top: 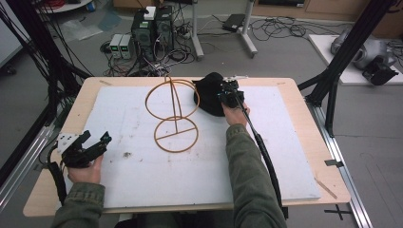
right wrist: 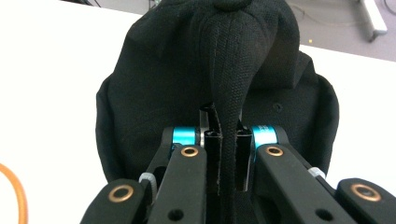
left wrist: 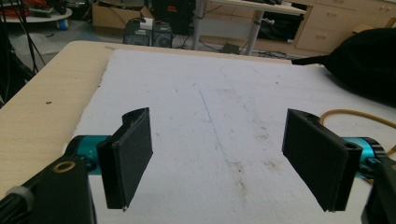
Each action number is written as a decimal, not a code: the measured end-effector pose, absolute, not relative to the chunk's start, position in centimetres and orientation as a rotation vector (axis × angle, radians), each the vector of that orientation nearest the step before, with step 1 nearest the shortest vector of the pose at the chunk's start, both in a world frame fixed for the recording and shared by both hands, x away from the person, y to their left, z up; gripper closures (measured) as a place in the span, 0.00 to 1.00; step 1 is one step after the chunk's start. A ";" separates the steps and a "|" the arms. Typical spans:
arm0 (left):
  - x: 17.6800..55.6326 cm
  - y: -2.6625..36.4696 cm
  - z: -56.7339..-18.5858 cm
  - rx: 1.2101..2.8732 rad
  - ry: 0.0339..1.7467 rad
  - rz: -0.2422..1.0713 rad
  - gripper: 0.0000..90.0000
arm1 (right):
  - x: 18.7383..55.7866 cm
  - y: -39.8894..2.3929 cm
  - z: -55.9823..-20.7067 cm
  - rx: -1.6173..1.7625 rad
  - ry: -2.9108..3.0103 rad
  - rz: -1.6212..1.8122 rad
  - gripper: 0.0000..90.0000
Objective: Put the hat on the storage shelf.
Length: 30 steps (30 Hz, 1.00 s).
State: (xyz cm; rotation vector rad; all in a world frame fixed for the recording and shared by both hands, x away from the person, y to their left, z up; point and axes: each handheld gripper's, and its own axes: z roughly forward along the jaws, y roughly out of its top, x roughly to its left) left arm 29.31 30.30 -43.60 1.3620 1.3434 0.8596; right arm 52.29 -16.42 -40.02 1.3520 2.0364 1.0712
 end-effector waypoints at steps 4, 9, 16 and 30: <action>29.3 30.2 -43.6 1.361 1.341 0.860 0.27 | 51.5 -16.6 -38.5 1.321 1.982 1.112 0.98; 29.3 30.2 -43.6 1.364 1.342 0.857 0.27 | 50.5 -17.4 -36.7 1.306 1.914 1.166 0.97; 29.3 30.1 -43.7 1.365 1.352 0.842 0.27 | 48.7 -18.4 -33.3 1.245 1.847 1.243 0.97; 29.2 30.3 -43.6 1.358 1.351 0.846 0.27 | 44.7 -20.0 -28.4 1.076 1.663 1.515 0.97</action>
